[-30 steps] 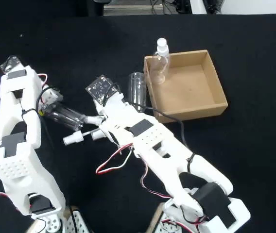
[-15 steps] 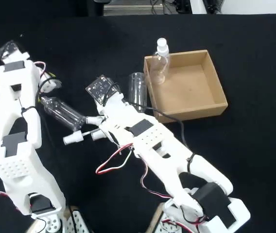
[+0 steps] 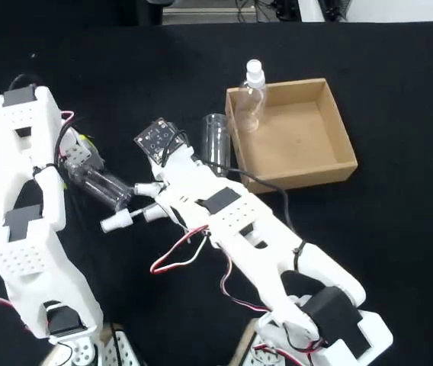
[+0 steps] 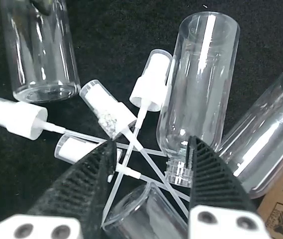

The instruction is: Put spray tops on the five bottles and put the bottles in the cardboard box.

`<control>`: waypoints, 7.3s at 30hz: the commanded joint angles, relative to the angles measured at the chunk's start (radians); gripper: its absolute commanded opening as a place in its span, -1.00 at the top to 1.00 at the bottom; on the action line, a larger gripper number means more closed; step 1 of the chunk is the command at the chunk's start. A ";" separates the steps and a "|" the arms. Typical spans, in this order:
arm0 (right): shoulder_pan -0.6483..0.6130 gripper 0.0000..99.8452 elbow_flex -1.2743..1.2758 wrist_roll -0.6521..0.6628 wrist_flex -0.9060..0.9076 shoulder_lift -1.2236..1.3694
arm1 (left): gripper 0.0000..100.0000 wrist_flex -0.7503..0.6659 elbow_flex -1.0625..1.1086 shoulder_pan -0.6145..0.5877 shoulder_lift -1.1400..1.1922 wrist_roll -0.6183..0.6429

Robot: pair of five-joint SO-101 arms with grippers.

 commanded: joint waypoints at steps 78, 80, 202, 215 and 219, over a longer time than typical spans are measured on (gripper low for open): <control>-0.144 0.59 -0.163 -0.319 0.037 -0.142 | 0.42 -0.465 0.694 -0.464 -0.348 -0.704; -0.187 0.59 -0.183 -0.327 -0.025 -0.097 | 0.42 -0.543 0.792 -0.507 -0.399 -0.698; 1.556 0.57 -0.142 0.870 0.373 0.113 | 0.42 -0.724 1.550 -0.128 -1.293 -0.362; 1.513 0.29 -0.638 0.872 0.810 0.338 | 0.42 -0.724 1.550 -0.128 -1.293 -0.362; 1.559 0.29 -0.762 0.875 0.813 0.433 | 0.42 -0.724 1.550 -0.130 -1.293 -0.364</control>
